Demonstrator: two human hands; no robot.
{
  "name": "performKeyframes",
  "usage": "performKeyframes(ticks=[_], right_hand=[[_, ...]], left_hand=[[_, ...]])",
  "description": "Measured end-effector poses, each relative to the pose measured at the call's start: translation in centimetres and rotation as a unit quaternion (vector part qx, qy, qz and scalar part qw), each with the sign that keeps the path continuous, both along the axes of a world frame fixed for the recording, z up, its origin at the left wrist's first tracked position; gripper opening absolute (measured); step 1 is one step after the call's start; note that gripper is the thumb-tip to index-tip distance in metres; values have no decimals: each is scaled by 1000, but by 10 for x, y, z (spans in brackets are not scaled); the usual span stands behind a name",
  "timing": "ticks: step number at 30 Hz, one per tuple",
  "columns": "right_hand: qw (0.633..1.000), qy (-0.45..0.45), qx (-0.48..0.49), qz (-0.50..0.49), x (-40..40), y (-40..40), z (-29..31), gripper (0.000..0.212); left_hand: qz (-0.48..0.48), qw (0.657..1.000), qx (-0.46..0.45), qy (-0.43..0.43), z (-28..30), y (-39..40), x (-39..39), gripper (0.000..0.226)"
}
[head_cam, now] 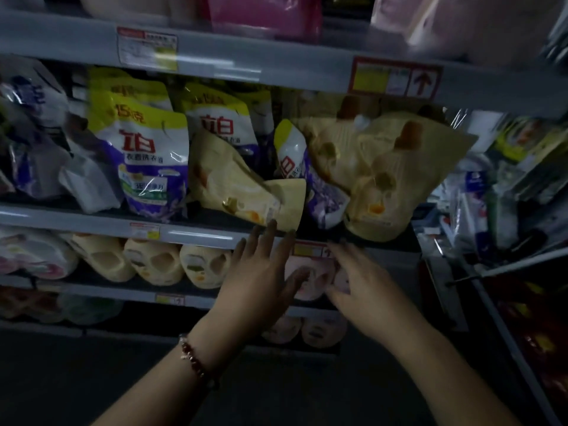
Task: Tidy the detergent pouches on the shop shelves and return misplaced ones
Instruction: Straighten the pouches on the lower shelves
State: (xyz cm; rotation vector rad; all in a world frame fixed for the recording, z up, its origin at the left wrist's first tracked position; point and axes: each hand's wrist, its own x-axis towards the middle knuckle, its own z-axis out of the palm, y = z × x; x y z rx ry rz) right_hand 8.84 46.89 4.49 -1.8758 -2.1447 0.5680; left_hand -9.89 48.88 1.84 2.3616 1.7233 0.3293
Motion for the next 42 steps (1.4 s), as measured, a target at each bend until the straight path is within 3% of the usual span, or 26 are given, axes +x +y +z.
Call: performKeyframes(ticks=[6,12,17,21,24,27,31,33,35,38,42], right_hand=[[999,1,37,7,-6,40,15,68],[999,-12,30,-4,-14,79,20,55],[997,24,36,-60,-21,128,10,69],[992,14,75,-99,-28,173,5,54],[983,-24,132,-125,-24,197,0,41],[979,-103,129,-118,-18,214,-6,31],[983,-76,149,-80,-2,219,-13,30],[981,-49,177,-58,9,216,-14,31],[978,-29,203,-43,17,211,-11,31],[972,8,234,-28,25,204,-4,37],[970,131,202,-20,34,182,3,33]], left_hand=[[-9,1000,-15,-19,-2,25,3,71],[-15,1000,-8,-26,-6,37,-6,72],[6,999,-17,-33,-4,43,-3,72],[26,997,-42,-62,-4,49,11,69],[35,993,-65,-87,0,48,24,68],[55,983,-90,-149,0,52,36,67],[76,960,-96,-253,-7,61,55,64],[92,930,-132,-330,-6,64,66,57],[112,878,-179,-429,-9,71,77,46],[172,765,-252,-567,-19,87,91,30],[181,608,-361,-684,-20,107,112,58]])
